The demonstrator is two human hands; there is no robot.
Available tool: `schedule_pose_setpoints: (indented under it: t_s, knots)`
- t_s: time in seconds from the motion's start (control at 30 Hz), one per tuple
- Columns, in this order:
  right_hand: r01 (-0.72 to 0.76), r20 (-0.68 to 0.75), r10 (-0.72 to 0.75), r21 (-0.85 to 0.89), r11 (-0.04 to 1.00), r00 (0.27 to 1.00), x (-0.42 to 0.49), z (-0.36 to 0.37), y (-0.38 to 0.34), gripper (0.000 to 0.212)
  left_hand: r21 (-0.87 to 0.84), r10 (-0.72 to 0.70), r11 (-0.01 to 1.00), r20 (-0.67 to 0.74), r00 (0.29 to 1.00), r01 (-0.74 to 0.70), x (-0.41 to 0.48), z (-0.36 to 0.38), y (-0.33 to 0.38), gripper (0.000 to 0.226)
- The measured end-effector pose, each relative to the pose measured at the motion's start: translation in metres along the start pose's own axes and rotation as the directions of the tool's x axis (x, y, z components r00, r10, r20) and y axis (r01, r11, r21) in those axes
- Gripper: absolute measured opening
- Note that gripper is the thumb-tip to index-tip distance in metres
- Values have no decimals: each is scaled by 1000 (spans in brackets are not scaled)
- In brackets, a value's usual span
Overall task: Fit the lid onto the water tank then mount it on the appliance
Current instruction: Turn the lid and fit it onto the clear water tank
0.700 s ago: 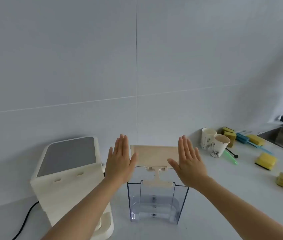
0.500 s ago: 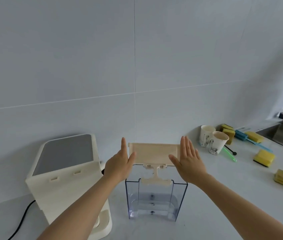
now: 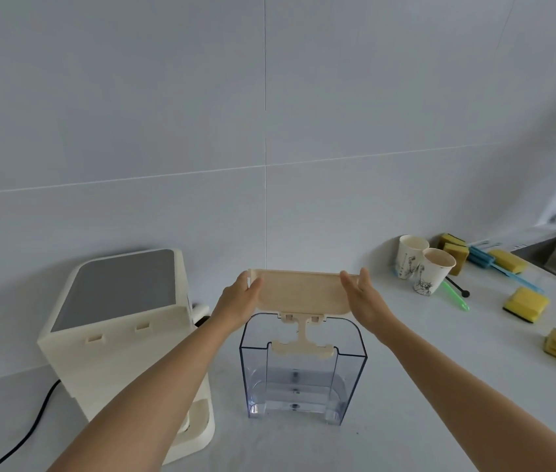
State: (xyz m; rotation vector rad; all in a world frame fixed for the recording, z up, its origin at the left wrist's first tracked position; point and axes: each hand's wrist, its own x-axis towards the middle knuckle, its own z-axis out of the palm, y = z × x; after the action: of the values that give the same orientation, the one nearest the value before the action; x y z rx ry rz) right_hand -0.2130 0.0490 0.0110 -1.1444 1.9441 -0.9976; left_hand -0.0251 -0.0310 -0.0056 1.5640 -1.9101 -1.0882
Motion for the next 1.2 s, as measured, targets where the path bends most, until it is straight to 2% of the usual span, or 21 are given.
schedule_pose_setpoints:
  t_s: [0.13, 0.23, 0.4, 0.6, 0.83, 1.0, 1.1, 1.2]
  knots:
    - [-2, -52, 8, 108, 994, 999, 7, -1, 5, 59, -63, 7, 998, -25, 1000, -9, 3, -2, -1, 45]
    - [-3, -81, 16, 153, 988, 997, 10, -3, 6, 50, -87, 40, 995, -97, 995, -48, 4, -6, -1, 44]
    - [22, -121, 8, 248, 968, 993, 10, 0, 14, 31, 37, 145, 989, -184, 972, -141, 1, -7, -9, 46]
    - [88, -175, -37, 290, 953, 984, 5, 3, 24, 32, 164, 259, 960, -226, 939, -226, -5, -8, -22, 48]
    - [122, -231, -45, 334, 935, 972, -9, 10, 30, 38, 181, 315, 944, -230, 921, -277, -16, -8, -25, 47]
    - [181, -231, -107, 330, 926, 967, -27, 11, 36, 25, 172, 317, 944, -230, 920, -282, -31, -7, -31, 70]
    - [178, -223, -111, 309, 934, 969, -41, 15, 44, 22, 175, 340, 936, -235, 911, -304, -46, -1, -35, 46]
    - [164, -209, -107, 275, 947, 972, -55, 23, 54, 33, 163, 357, 931, -233, 905, -325, -63, 10, -43, 43]
